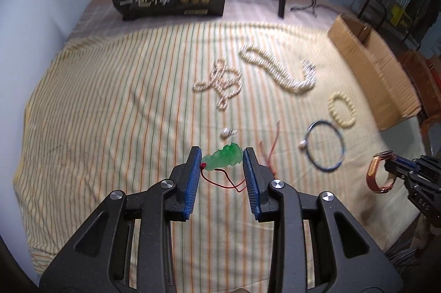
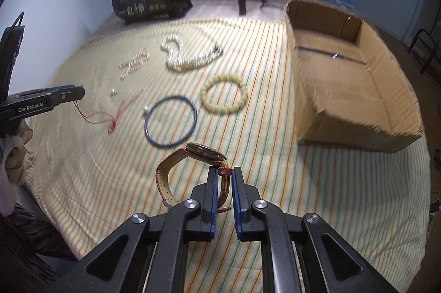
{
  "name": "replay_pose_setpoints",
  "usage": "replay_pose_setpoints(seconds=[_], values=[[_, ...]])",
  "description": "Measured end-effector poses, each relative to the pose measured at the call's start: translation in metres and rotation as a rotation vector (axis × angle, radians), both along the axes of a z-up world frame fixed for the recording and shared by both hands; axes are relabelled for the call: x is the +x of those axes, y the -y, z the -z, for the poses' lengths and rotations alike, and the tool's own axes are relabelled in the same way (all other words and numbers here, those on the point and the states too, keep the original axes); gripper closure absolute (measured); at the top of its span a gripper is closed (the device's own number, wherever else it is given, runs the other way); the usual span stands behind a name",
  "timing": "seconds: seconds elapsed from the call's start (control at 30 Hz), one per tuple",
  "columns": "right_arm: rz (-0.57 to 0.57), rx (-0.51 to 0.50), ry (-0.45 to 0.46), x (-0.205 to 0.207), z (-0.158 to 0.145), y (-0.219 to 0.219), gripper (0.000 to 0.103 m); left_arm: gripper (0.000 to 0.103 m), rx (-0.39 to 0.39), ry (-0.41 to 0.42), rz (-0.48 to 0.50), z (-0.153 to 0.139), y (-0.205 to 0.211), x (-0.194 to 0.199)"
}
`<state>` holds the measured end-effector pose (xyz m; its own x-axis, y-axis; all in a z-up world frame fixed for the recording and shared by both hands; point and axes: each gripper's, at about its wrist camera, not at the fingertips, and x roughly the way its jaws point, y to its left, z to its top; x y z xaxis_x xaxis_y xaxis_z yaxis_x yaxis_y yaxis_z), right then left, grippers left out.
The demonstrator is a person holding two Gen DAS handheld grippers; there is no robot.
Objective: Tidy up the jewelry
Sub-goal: 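Carry pendant and watch into the cardboard box while opening both tools there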
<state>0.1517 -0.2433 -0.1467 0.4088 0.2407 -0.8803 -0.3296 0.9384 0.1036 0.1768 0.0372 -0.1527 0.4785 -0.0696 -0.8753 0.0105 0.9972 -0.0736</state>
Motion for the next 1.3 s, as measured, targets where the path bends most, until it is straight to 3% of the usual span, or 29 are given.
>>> replay_pose_setpoints(seconds=[0.33,0.67,1.3], values=[[0.065,0.043,0.134,0.013,-0.048,0.018,0.096,0.073,-0.067,0.121,0.021,-0.047,0.018,0.008],[0.198,0.069,0.203,0.037,-0.073,0.066,0.096,0.073,-0.13,0.218,0.096,-0.093,0.058,0.013],[0.381,0.058,0.196,0.072,-0.07,0.142,0.096,0.073,-0.195,0.3,0.28,-0.148,0.172,0.067]])
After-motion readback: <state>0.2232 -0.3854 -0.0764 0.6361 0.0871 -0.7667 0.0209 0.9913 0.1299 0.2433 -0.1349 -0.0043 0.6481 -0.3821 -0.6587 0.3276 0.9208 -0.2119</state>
